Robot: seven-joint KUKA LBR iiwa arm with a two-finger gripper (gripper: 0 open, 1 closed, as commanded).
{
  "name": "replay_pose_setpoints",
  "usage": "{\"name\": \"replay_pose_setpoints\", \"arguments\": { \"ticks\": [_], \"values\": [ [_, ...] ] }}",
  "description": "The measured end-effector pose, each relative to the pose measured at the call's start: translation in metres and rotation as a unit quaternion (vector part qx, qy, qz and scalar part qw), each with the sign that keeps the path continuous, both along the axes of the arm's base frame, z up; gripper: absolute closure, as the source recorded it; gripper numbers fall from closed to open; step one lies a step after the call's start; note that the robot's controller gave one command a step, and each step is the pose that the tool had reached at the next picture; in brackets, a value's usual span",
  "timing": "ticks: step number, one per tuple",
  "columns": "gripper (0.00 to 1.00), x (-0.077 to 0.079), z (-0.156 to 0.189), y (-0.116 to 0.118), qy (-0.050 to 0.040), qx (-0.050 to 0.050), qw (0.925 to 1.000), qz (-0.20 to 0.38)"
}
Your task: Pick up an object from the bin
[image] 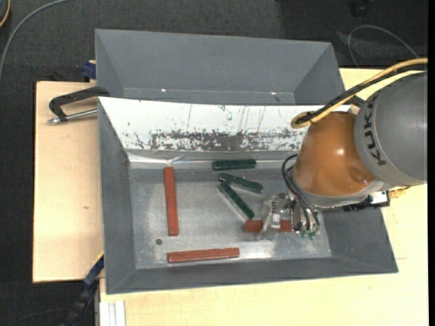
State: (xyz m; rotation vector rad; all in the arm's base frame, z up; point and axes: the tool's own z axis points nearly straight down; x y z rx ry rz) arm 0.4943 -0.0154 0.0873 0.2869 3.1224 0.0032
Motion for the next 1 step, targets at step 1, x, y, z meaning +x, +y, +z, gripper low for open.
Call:
{"name": "replay_pose_setpoints", "arguments": {
  "ticks": [1],
  "values": [
    [1.0, 0.0016, 0.0437, 0.0008, -0.0011, 0.0, 1.0, 0.0]
  ]
}}
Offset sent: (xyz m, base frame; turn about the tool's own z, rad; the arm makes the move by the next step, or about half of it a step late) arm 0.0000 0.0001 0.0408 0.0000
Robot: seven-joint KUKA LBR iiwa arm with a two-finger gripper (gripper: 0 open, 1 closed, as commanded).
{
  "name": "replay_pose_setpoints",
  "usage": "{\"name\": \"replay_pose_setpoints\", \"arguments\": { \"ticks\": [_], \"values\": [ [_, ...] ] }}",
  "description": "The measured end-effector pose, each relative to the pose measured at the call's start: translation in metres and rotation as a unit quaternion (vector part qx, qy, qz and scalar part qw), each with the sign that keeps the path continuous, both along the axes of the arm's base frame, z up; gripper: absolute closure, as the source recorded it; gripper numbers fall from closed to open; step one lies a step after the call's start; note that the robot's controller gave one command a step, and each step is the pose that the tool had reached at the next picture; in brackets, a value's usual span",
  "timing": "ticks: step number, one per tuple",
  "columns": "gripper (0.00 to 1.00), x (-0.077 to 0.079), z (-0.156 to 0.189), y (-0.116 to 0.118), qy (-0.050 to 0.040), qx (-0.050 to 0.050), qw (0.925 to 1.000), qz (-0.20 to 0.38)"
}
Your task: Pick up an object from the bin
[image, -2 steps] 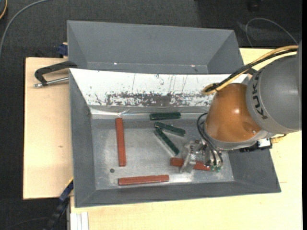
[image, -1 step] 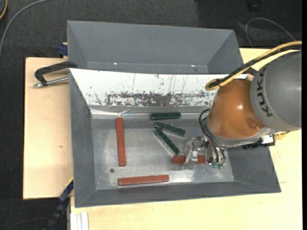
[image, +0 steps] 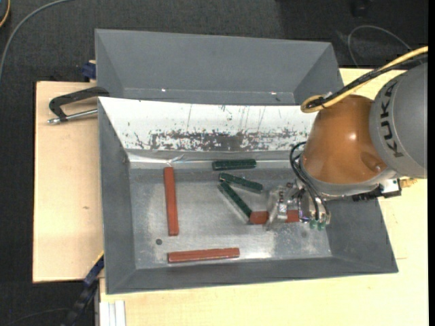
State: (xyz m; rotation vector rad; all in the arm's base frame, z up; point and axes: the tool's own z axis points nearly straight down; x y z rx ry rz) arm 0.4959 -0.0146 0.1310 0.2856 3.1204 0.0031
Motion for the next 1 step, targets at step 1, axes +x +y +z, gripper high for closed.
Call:
{"name": "replay_pose_setpoints", "arguments": {
  "ticks": [1],
  "values": [
    [1.0, 0.0021, 0.0349, 0.0008, -0.0002, 0.0, 1.0, 0.0]
  ]
}}
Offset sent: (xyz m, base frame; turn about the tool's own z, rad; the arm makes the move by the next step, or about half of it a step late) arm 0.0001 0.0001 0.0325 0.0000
